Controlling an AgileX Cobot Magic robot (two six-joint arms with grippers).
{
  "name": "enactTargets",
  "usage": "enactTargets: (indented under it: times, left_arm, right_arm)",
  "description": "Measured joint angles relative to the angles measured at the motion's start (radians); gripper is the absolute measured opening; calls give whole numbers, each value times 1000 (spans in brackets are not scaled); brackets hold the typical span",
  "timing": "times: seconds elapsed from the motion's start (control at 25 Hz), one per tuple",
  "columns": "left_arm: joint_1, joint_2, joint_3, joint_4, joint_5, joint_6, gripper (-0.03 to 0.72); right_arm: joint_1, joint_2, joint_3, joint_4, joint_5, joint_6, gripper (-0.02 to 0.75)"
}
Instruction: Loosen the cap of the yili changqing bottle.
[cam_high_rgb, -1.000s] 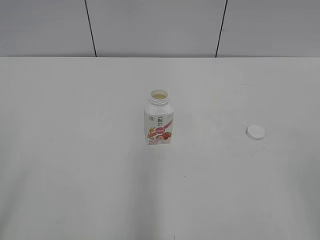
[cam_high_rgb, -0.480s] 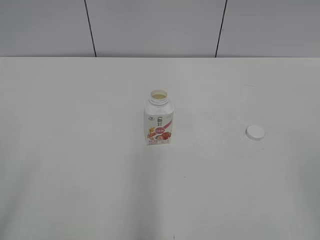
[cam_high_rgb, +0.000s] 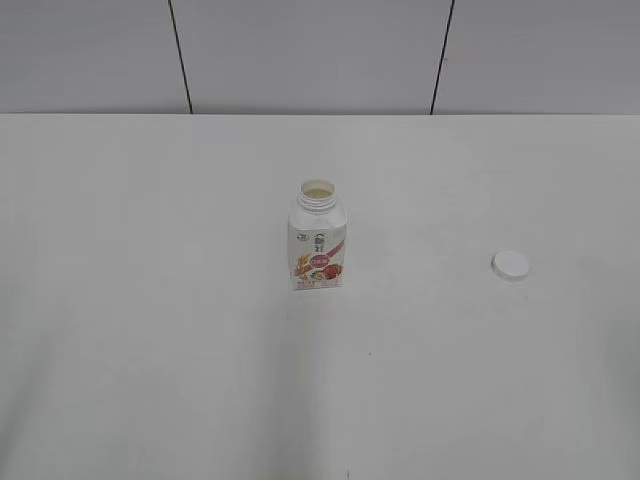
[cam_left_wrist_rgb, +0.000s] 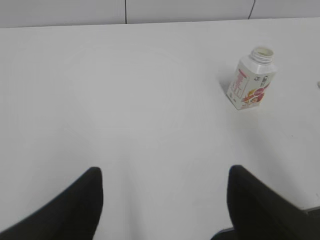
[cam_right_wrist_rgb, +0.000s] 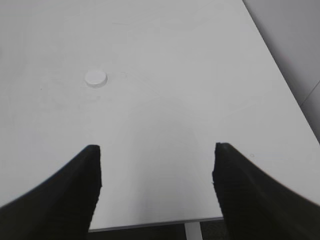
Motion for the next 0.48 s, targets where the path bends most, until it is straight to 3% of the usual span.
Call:
enactTargets:
  times: [0.48]
  left_arm:
    - [53, 0, 0, 0, -1, 0, 443]
  right_arm:
    - [-2, 0, 0, 0, -1, 0, 552]
